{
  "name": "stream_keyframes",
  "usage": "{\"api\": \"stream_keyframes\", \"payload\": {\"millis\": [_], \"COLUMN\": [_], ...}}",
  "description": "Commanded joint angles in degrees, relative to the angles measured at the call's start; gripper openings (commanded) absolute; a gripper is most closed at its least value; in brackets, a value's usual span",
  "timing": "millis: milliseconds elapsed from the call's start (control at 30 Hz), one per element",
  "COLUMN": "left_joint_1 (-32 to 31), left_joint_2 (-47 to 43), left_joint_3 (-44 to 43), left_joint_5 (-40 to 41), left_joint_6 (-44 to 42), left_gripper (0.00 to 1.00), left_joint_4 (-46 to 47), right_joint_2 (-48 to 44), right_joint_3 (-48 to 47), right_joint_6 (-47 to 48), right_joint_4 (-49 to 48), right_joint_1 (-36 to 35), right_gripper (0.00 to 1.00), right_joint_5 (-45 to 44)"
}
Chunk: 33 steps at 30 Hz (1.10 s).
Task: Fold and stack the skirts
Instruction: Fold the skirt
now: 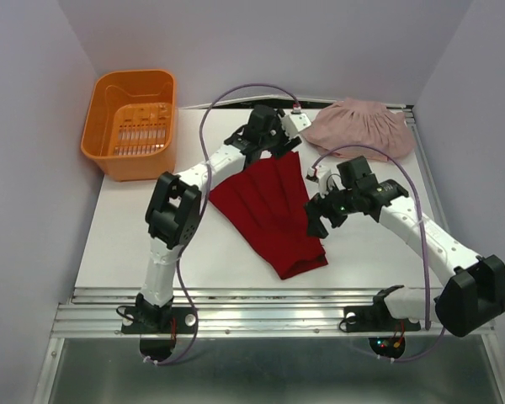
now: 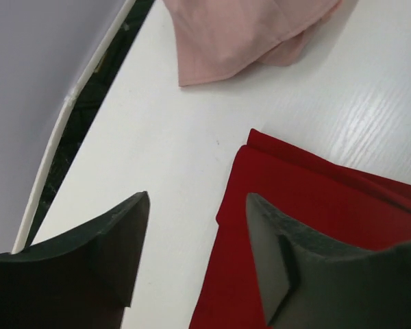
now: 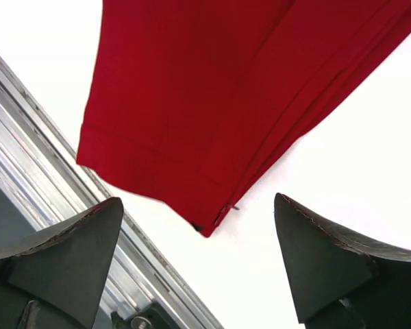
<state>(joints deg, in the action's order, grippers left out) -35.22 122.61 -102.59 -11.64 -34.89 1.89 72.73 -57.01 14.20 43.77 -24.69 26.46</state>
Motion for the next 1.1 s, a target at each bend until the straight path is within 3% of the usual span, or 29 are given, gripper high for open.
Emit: {"api": "stream_keyframes", "payload": {"millis": [0,67,100,167,333,467,633,800,967,1067], "left_joint_1": [1.38,1.47,1.39,2.08,6.39,11.92,15.53,15.45,15.97,19.38], "left_joint_2": [-15.45,-19.84,-23.95,-27.23,-37.78,-43.76,-42.63,-39.12,-28.92,-20.77], "left_joint_3": [0.88,4.48,8.50,13.17,26.97,40.33,45.80,49.59,46.60,37.68], "left_joint_5": [0.39,-0.23,0.30,2.05,0.13,-4.25,-9.62,-13.85,-12.97,-11.48], "left_joint_6": [5.36,5.63,6.67,8.87,19.76,26.10,26.37,26.63,26.63,26.11], "left_gripper": [0.75,0.78,0.88,0.88,0.76,0.67,0.55,0.43,0.42,0.42], "left_joint_4": [2.33,1.54,0.58,-1.61,-8.22,-9.44,-12.88,-7.88,-5.14,-3.83], "right_joint_2": [-2.07,-0.32,1.69,4.25,12.95,17.17,22.45,26.40,28.87,30.63], "right_joint_3": [-3.98,-4.07,-4.16,-4.51,-5.21,-4.51,-2.67,1.81,3.31,2.26], "right_joint_6": [0.31,-0.66,-2.23,-3.73,-9.27,-11.64,-14.10,-16.91,-18.94,-22.18], "right_joint_4": [1.23,1.14,0.88,0.79,-0.17,-3.68,-6.15,-8.78,-11.42,-13.43], "right_joint_1": [0.86,1.74,2.62,3.41,5.96,6.58,6.58,6.58,6.58,6.58], "right_gripper": [0.93,0.89,0.88,0.82,0.69,0.68,0.63,0.45,0.41,0.39], "right_joint_5": [-0.88,0.43,1.57,2.28,2.55,1.85,4.74,9.12,12.21,17.30]}}
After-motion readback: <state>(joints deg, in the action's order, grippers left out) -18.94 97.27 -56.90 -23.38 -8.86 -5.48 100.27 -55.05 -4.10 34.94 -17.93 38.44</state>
